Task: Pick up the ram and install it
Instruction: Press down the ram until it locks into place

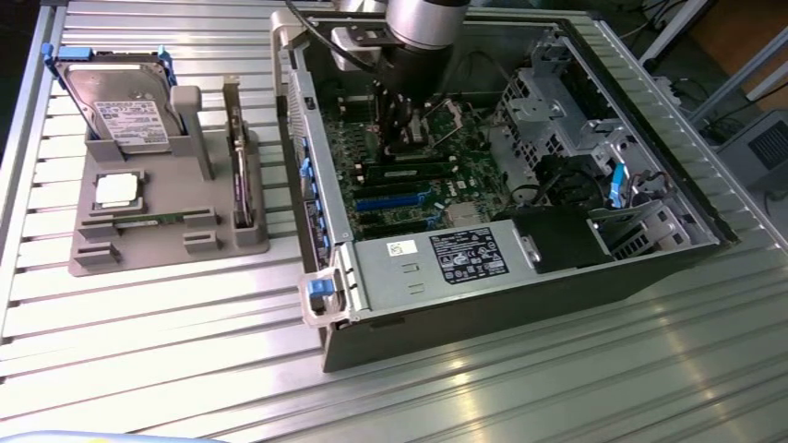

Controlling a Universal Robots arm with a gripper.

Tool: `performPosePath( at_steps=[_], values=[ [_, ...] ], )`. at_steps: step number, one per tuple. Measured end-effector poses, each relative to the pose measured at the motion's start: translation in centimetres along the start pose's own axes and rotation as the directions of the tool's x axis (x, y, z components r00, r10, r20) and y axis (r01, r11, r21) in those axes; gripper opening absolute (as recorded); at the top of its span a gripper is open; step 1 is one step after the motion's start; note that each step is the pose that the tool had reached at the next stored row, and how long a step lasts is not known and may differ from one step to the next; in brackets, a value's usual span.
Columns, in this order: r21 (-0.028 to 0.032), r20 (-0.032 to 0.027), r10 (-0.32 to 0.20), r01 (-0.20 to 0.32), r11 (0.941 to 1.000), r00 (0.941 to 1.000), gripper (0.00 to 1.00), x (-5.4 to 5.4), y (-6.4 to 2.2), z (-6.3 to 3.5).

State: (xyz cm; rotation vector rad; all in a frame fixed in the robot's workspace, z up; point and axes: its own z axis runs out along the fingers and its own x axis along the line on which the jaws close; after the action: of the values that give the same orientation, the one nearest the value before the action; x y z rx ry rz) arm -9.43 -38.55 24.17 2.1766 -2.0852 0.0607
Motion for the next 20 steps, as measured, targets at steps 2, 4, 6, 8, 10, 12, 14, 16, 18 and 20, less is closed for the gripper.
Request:
performPosePath(
  at_steps=[2,4,6,8,10,12,14,16,18,20],
  values=[
    [0.0001,0.0,0.0,0.0,1.0,1.0,0.11,0.0,0.1,0.24],
    [0.0,-0.0001,0.0,0.0,1.0,1.0,0.11,-0.1,0.09,0.46],
    [0.0,0.0,0.0,0.0,1.0,1.0,0.11,-0.1,0.09,0.64],
    [-0.0001,-0.0002,0.0,0.0,1.0,1.0,0.11,-0.1,0.09,0.95],
    [-0.0002,-0.0002,0.0,0.0,1.0,1.0,0.11,-0.1,0.08,1.24],
    [-0.0002,-0.0003,0.0,0.0,1.0,1.0,0.11,-0.1,0.07,1.35],
    [-0.0001,-0.0002,0.0,0.0,1.0,1.0,0.11,-0.1,0.06,1.45],
    [0.0013,0.0011,0.0,0.0,1.0,1.0,0.11,-0.1,0.06,0.98],
    [0.001,0.0025,0.0,0.0,1.0,1.0,0.11,-0.1,0.2,0.87],
    [0.0016,0.0135,-0.001,0.001,1.0,0.9999,0.11,-0.1,0.78,0.9]
  ],
)
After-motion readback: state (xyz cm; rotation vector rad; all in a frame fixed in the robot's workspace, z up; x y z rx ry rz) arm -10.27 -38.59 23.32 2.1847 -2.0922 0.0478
